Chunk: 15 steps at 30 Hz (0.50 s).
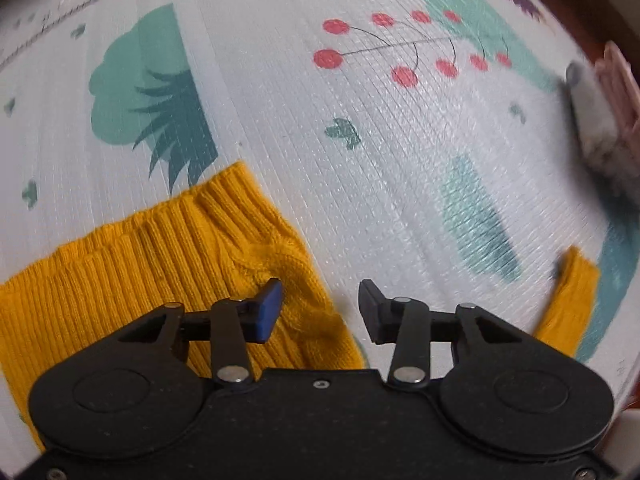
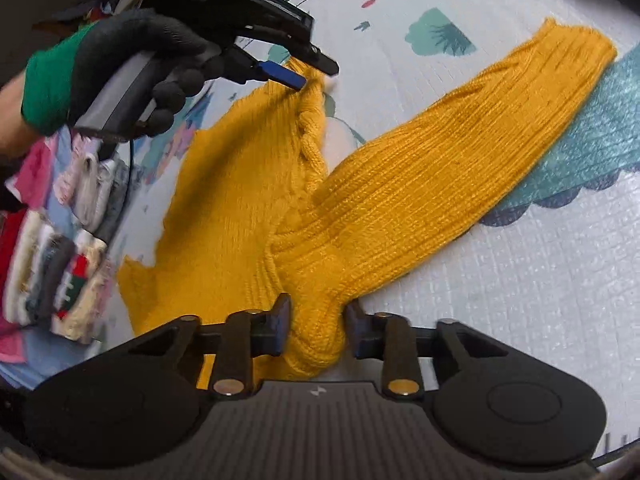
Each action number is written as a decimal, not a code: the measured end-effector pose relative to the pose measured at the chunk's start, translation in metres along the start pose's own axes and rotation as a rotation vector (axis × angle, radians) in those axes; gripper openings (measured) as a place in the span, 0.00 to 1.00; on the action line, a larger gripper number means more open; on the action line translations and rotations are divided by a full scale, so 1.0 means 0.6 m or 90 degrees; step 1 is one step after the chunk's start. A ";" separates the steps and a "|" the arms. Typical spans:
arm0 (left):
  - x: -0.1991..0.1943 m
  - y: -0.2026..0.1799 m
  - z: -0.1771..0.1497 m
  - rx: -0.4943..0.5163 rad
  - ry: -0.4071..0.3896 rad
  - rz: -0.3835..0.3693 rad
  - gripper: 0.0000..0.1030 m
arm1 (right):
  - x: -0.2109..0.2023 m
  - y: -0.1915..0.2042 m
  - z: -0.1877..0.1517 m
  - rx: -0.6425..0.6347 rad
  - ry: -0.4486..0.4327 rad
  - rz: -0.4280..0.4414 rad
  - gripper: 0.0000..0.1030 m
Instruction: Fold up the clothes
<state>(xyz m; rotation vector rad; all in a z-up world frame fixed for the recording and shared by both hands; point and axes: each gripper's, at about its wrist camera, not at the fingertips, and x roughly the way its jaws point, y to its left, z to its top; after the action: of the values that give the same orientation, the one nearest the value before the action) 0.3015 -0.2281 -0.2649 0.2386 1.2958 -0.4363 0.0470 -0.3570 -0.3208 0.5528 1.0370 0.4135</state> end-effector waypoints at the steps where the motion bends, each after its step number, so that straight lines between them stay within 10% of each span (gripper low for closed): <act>1: 0.001 -0.007 -0.002 0.028 -0.003 0.018 0.35 | 0.000 0.004 -0.001 -0.016 -0.002 -0.010 0.21; 5: -0.003 -0.009 -0.009 0.080 -0.015 0.047 0.08 | -0.007 0.016 -0.003 -0.067 -0.014 -0.010 0.16; 15: -0.076 0.068 -0.029 0.095 -0.105 -0.088 0.05 | -0.044 0.093 -0.004 -0.284 -0.091 -0.018 0.14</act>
<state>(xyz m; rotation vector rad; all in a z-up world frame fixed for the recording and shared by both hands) 0.2951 -0.1767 -0.2287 0.2327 1.1225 -0.6584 0.0291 -0.3273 -0.2694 0.1652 0.7821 0.5529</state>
